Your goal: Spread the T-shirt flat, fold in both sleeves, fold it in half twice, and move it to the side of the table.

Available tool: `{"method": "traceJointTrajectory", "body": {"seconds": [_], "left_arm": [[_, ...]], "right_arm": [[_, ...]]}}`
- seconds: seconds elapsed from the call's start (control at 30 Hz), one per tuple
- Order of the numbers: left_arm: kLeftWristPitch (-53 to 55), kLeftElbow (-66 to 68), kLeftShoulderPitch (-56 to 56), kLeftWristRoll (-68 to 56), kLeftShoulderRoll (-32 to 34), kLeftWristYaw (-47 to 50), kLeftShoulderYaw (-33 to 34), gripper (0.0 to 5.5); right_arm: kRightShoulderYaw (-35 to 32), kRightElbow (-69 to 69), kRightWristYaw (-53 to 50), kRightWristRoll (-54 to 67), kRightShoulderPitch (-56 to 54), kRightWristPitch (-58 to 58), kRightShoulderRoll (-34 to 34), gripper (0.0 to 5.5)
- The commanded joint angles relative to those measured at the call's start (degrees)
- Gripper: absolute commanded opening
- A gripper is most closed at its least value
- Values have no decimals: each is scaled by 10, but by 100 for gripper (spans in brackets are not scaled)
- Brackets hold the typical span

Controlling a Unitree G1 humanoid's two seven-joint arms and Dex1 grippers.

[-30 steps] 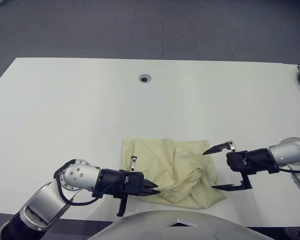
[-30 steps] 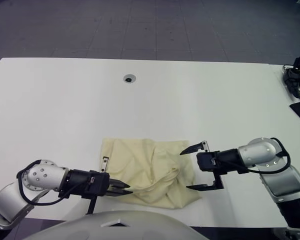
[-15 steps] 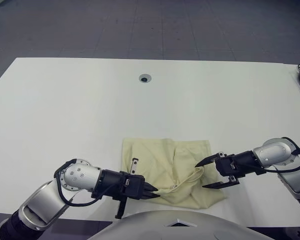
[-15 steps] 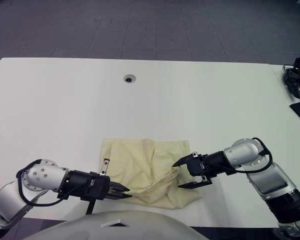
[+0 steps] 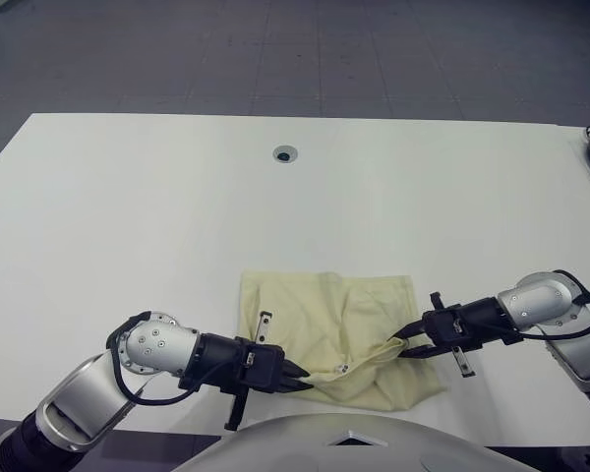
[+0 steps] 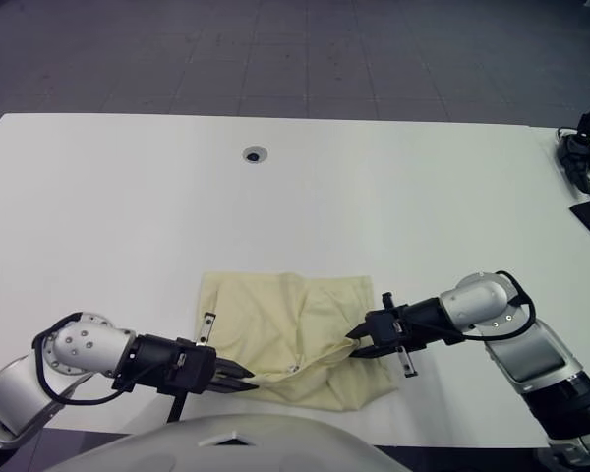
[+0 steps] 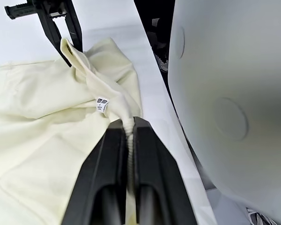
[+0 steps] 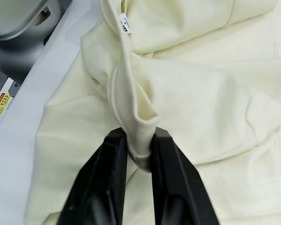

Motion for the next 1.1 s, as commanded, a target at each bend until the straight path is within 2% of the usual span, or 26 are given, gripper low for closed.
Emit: {"method": "traceJointTrajectory", "body": {"seconds": [0.03, 0.23, 0.33, 0.5, 0.63, 0.7, 0.8, 0.93, 1.0, 1.1], "left_arm": [[-5, -2, 2, 11, 12, 3, 1, 2], [-6, -4, 7, 13, 14, 8, 11, 2], [-4, -7, 12, 14, 21, 14, 26, 2], [-1, -43, 54, -24, 43, 18, 94, 2], [15, -104, 121, -97, 54, 20, 165, 2], [21, -126, 155, -104, 62, 25, 180, 2], [20, -138, 195, -74, 75, 31, 168, 2], [12, -119, 215, -12, 76, 45, 97, 2], [12, -81, 196, 37, 68, 57, 48, 2], [20, -30, 163, 79, 39, 75, -11, 2]], "right_arm": [[-4, 4, 2, -3, 0, -14, -9, 3], [-20, -15, 2, 8, 9, -16, -21, 0], [-53, -40, 5, 25, 25, -17, -42, 0], [-149, -112, 40, 75, 83, -8, -106, 0], [-243, -181, 69, 129, 162, 32, -128, 0], [-279, -216, 86, 128, 221, 49, -132, 0], [-307, -258, 98, 95, 306, 61, -124, 0], [-292, -296, 81, 52, 389, 90, -115, 0], [-261, -285, 64, 25, 399, 88, -113, 0], [-177, -237, 16, -51, 361, 68, -101, 0]]}}
